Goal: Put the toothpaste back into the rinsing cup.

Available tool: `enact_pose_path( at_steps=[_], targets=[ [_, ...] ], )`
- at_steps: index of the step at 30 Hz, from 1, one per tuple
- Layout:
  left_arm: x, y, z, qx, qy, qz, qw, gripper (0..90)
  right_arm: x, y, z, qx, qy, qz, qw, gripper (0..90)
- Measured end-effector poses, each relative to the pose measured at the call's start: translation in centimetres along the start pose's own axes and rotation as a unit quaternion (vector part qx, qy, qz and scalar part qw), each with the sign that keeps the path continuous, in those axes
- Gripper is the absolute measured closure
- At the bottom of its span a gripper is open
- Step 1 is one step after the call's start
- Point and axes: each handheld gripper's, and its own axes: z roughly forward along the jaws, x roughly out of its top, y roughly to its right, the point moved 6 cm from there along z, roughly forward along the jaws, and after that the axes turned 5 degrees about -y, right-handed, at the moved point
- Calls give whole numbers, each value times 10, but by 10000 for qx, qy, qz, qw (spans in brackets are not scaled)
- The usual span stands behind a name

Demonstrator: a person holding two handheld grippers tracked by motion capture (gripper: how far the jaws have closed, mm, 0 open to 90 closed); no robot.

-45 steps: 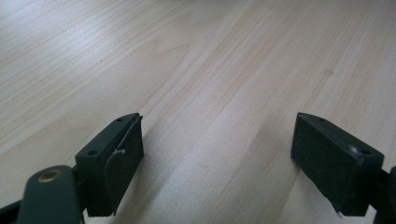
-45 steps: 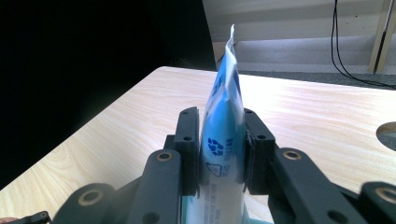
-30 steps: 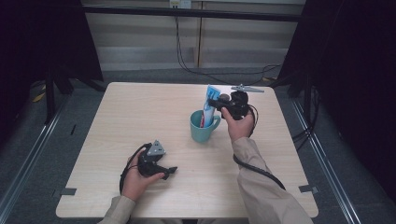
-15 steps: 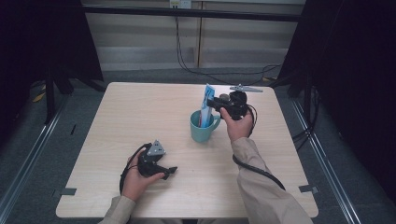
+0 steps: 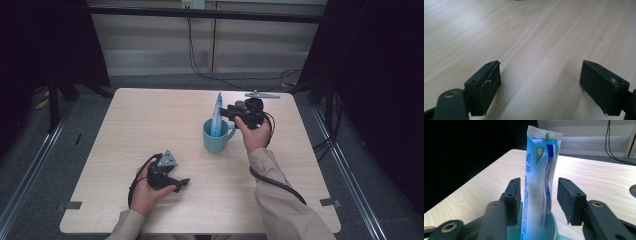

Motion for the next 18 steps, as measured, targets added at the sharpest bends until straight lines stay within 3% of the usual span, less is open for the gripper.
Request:
enact_pose_path(
  at_steps=[18],
  targets=[
    [0, -1, 0, 0, -37, 51, 10000, 167, -4, 2, -6, -4, -143, -110, 9998, 299]
  ],
)
